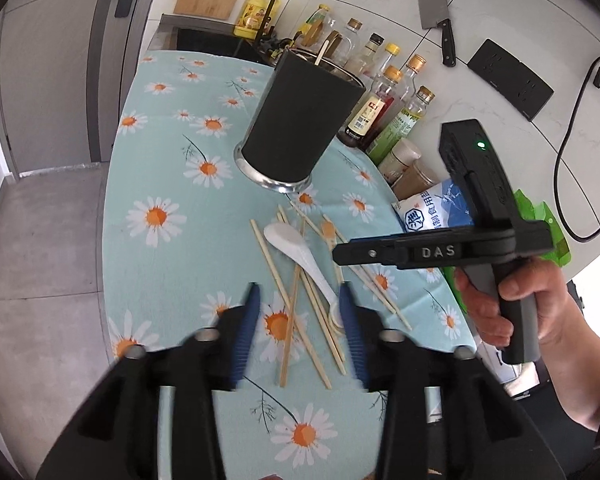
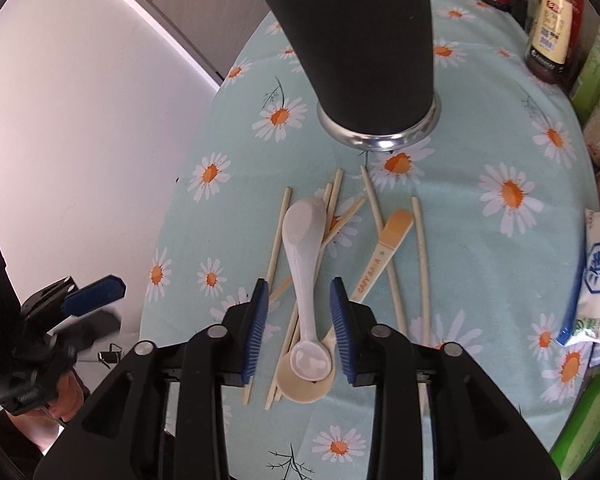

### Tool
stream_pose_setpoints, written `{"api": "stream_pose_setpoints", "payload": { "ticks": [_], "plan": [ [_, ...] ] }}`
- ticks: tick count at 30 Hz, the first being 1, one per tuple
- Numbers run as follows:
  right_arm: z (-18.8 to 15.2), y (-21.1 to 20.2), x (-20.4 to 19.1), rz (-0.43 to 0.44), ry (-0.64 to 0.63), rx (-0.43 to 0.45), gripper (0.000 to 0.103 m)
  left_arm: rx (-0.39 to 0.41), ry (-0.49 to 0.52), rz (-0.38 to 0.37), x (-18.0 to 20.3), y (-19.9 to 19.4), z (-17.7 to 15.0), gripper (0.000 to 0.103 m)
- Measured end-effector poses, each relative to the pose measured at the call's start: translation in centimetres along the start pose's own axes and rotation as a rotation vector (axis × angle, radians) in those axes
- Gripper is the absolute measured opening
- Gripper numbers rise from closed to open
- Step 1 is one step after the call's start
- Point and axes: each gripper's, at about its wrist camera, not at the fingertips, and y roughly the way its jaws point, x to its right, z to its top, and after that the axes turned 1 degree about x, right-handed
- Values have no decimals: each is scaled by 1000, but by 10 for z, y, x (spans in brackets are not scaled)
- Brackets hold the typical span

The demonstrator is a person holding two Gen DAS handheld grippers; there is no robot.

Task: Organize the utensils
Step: 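Return both tools to the pile and grasp a white plastic spoon with the right tool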

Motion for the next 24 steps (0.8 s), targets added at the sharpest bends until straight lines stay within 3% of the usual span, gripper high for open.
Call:
{"api": "stream_pose_setpoints", "payload": {
  "ticks": [16, 20, 24],
  "plan": [
    [21, 52, 2, -6, -71, -170, 40, -73, -66, -50, -8, 4, -37, 41],
    [22, 55, -2, -13, -97, -188, 22, -91, -84, -48, -13, 8, -44, 41],
    [22, 59, -3, 13, -101, -200, 16, -100, -102, -47, -18, 11, -47, 41]
  ]
}}
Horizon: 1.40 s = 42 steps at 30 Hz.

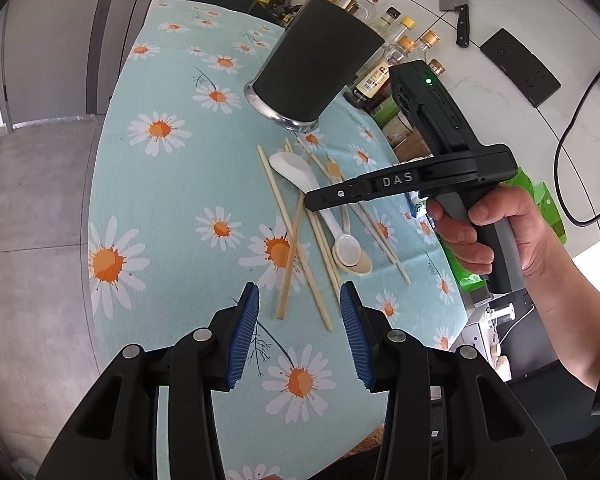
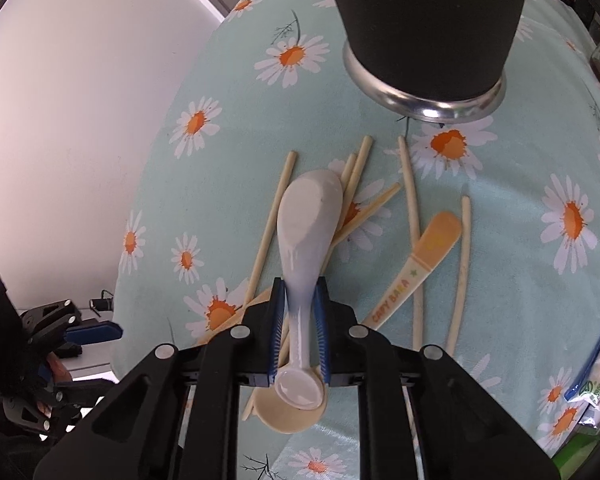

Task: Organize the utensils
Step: 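Return both tools to the pile and grasp a white plastic spoon with the right tool, then grasp another wooden chopstick with the left tool while the right tool holds the spoon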

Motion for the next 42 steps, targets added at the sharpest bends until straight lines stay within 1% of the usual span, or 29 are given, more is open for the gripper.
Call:
{"api": "stream_pose_setpoints", "payload": {
  "ticks": [4, 10, 12, 14, 17, 22, 31, 35, 37, 39, 40, 42],
  "plan": [
    [-3, -5, 3, 35, 10, 12, 16, -9, -5, 4, -2, 3, 0, 41],
    [-8, -25, 10, 81, 8, 46, 15, -25, 5, 8, -3, 11, 6, 41],
    [-9, -30, 13, 97, 17, 56, 13, -28, 19, 10, 0, 14, 10, 41],
    [-11, -36, 17, 119, 31, 70, 7, -32, 32, 13, 2, 17, 13, 41],
    [-14, -45, 23, 146, 46, 87, 7, -44, 48, 20, 4, 23, 19, 41],
    [-21, -61, 27, 160, 66, 116, 7, -70, 89, 35, 9, 34, 30, 41],
    [-39, -95, 39, 166, 102, 202, 7, -184, 252, 107, 31, 70, 60, 41],
    [-49, -103, 44, 168, 118, 233, 7, -237, 349, 143, 44, 85, 65, 41],
    [-55, -106, 48, 169, 134, 247, 7, -264, 404, 173, 50, 92, 67, 39],
    [-60, -109, 52, 174, 146, 260, 7, -291, 438, 188, 54, 100, 69, 39],
    [-63, -109, 54, 176, 152, 264, 7, -300, 455, 195, 55, 103, 70, 38],
    [-68, -110, 56, 180, 160, 270, 7, -330, 495, 209, 59, 112, 72, 28]
  ]
}}
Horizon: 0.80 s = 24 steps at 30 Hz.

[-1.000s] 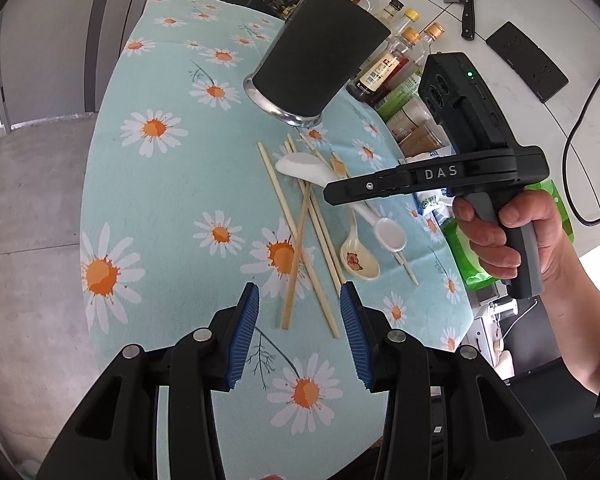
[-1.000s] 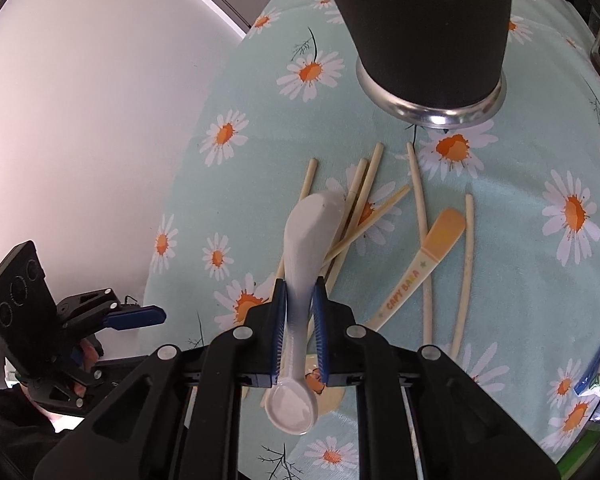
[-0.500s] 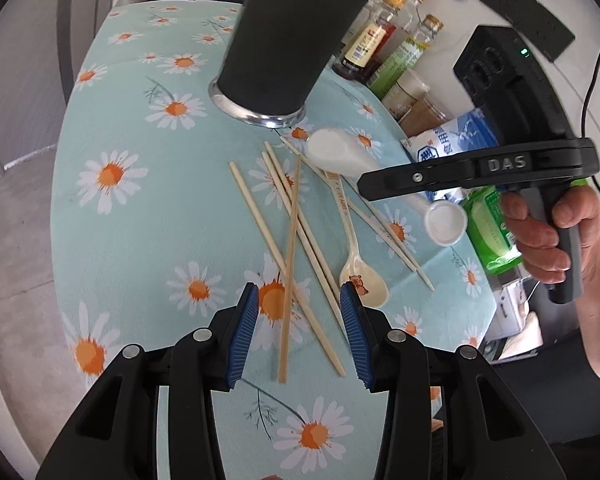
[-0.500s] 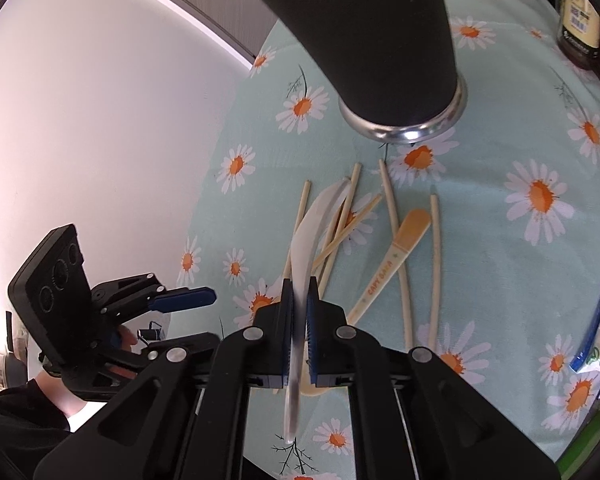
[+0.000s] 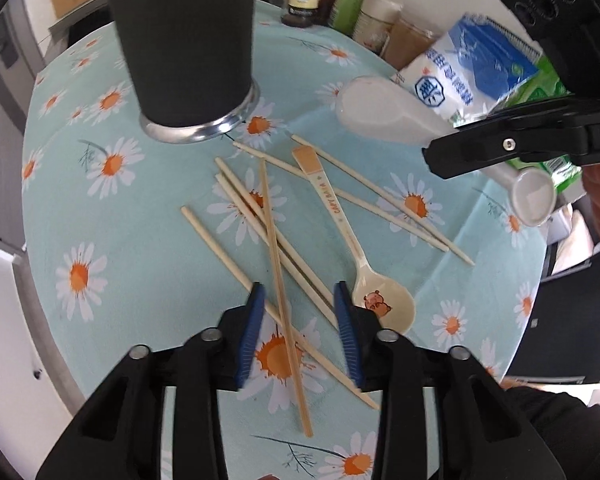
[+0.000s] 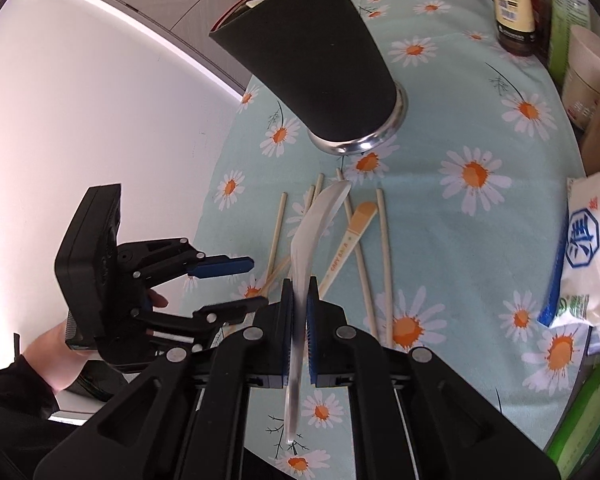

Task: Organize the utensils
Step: 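Grasp another wooden chopstick with the left tool while the right tool holds the spoon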

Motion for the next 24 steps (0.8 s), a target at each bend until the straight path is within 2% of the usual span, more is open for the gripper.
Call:
{"api": "stream_pose_setpoints", "payload": {
  "ticks": [4, 5, 9, 11, 15, 24],
  "plan": [
    [-8, -7, 3, 9, 8, 9, 7, -52, 57, 41, 4, 10, 8, 25],
    [-9, -9, 4, 10, 8, 14, 7, -62, 68, 58, 5, 11, 10, 21],
    [-14, -14, 6, 17, 16, 28, 7, -90, 95, 71, 6, 13, 14, 20],
    [-14, -14, 8, 20, 20, 31, 7, -112, 95, 70, 4, 16, 16, 15],
    [-15, -16, 11, 24, 29, 36, 7, -143, 83, 60, 0, 24, 16, 13],
    [-13, -15, 10, 27, 26, 37, 7, -156, 77, 62, -2, 31, 25, 5]
  ]
}}
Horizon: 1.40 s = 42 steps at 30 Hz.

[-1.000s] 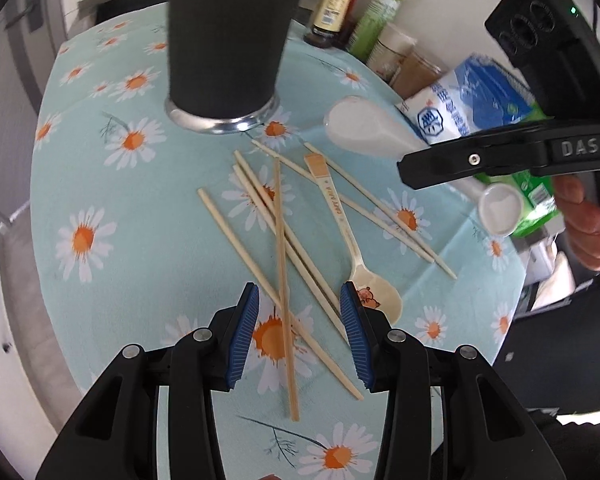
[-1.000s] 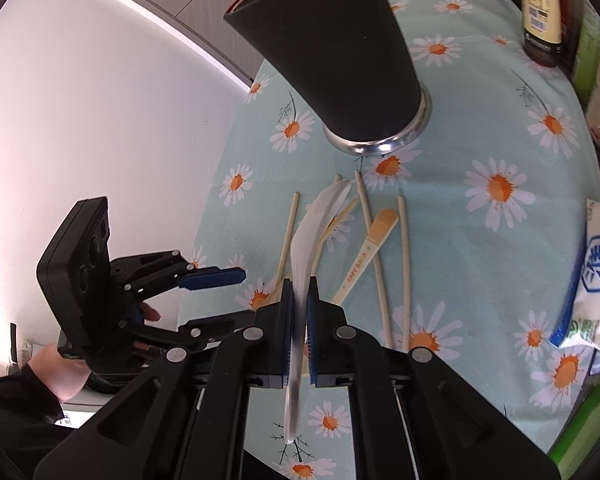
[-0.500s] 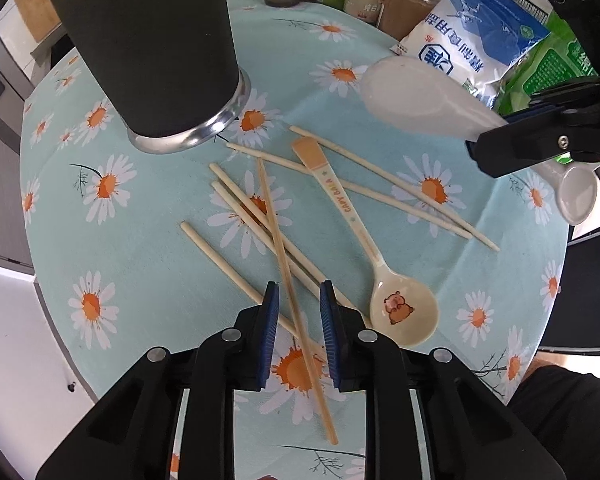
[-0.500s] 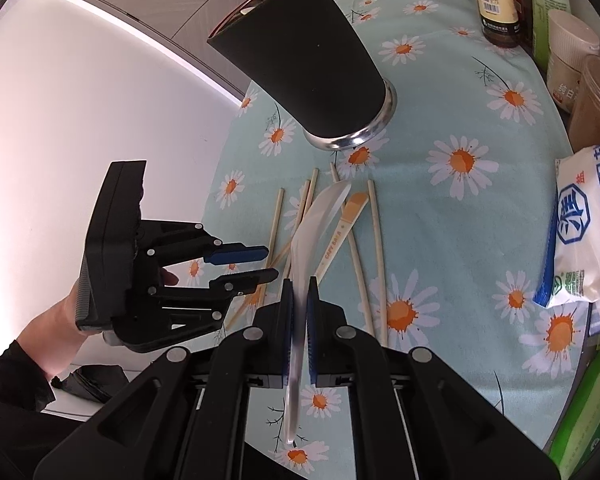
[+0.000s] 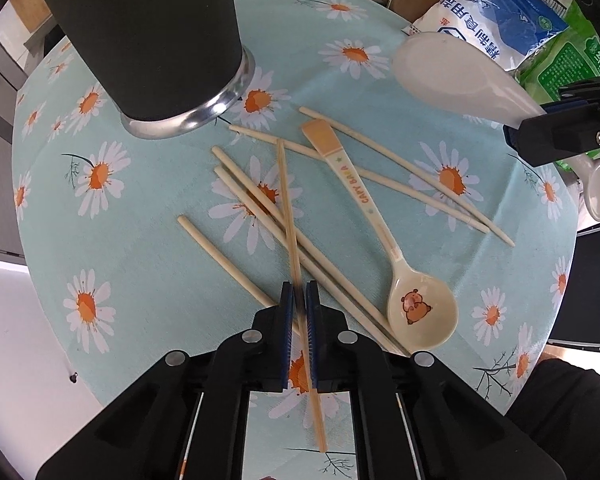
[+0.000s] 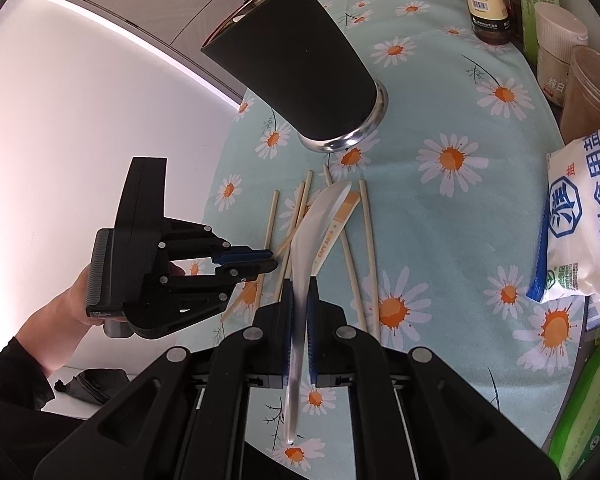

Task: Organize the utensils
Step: 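Grasp another wooden chopstick with the left tool while the right tool holds the spoon, then carry chopstick and white spoon over the black holder and lower them in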

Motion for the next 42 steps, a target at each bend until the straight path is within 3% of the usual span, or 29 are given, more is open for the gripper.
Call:
{"api": "stream_pose_setpoints", "payload": {
  "ticks": [3, 11, 18, 27, 35, 42],
  "plan": [
    [2, 2, -1, 1, -3, -4, 7, -2, -54, -42, -11, 0, 0, 4],
    [10, 10, -11, 3, -21, -2, 7, 65, -96, -52, -19, -22, 0, 4],
    [12, 15, -24, 20, -59, 41, 7, 175, -211, -121, -25, -55, -8, 4],
    [19, 14, -45, 81, -149, 144, 7, 361, -357, -229, -34, -106, -25, 4],
    [36, 0, -65, 117, -238, 283, 7, 520, -438, -239, -48, -152, -30, 4],
    [56, -26, -81, 128, -295, 473, 7, 663, -475, -236, -64, -181, -17, 4]
  ]
}}
